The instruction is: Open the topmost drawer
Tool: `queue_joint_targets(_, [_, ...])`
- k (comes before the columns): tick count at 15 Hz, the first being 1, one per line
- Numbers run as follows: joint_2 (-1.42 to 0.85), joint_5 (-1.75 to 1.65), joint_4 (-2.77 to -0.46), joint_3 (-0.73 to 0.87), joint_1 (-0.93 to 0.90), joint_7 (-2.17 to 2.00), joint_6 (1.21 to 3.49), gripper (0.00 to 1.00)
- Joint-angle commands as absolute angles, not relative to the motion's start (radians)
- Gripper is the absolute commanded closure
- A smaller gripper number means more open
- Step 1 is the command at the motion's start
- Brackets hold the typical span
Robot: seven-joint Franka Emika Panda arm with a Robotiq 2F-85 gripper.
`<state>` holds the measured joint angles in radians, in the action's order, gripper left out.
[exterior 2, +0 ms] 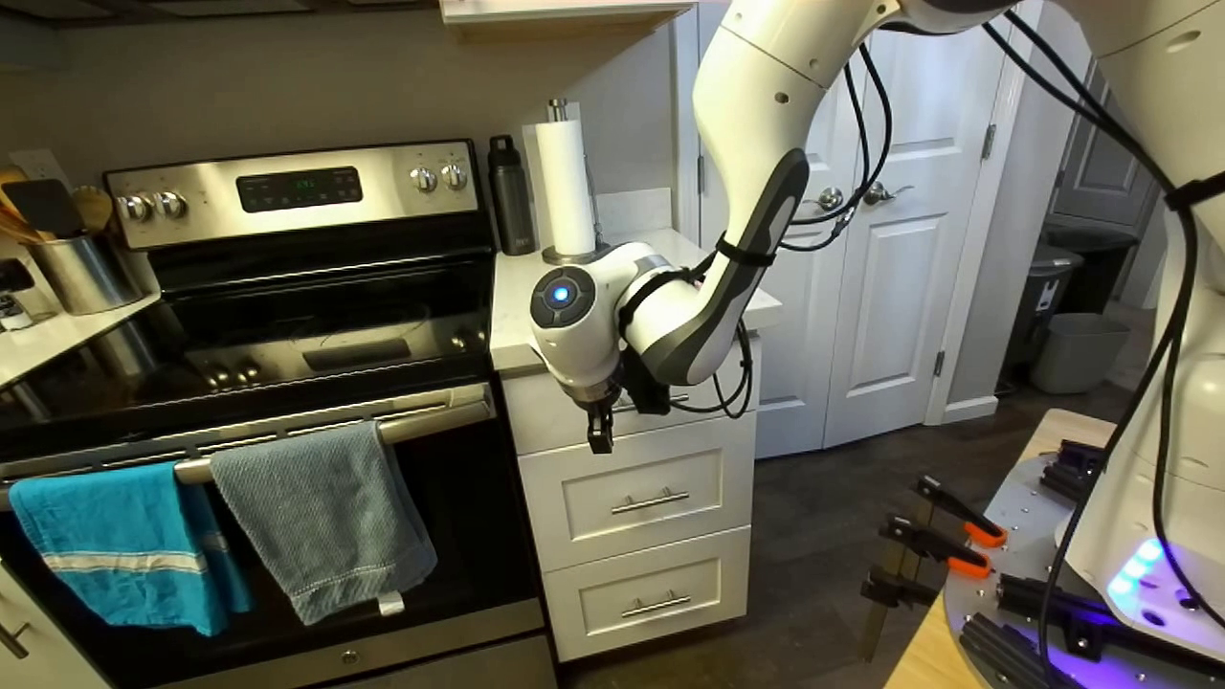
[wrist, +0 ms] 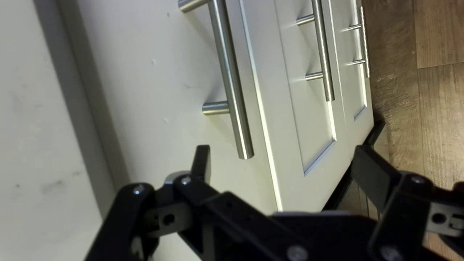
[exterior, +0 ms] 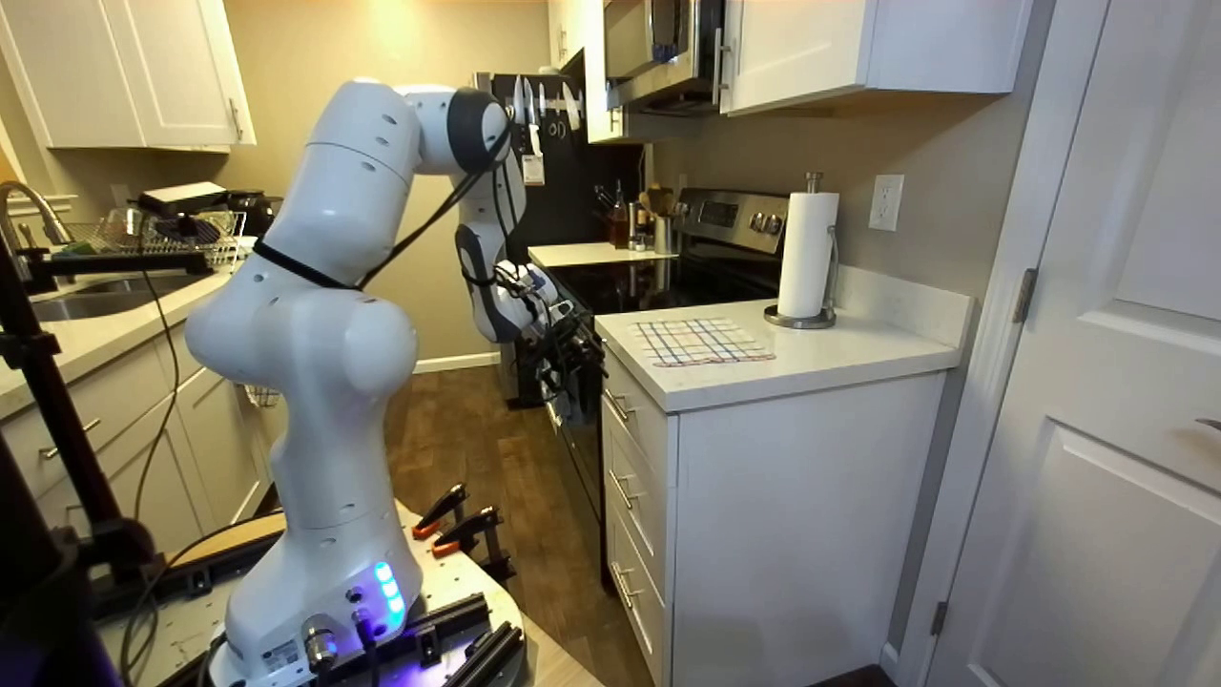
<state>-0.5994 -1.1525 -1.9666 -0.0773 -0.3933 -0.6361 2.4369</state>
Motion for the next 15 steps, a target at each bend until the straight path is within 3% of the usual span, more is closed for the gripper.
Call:
queue_joint_targets(1, [-0.621, -1.185, -1.947, -0.079, -0.371, -0.629, 2.440, 0.00])
queue_joint_targets(15, [-0.718, -1.103, -1.886, -0.090, -0.303, -0.658, 2.559, 0.00])
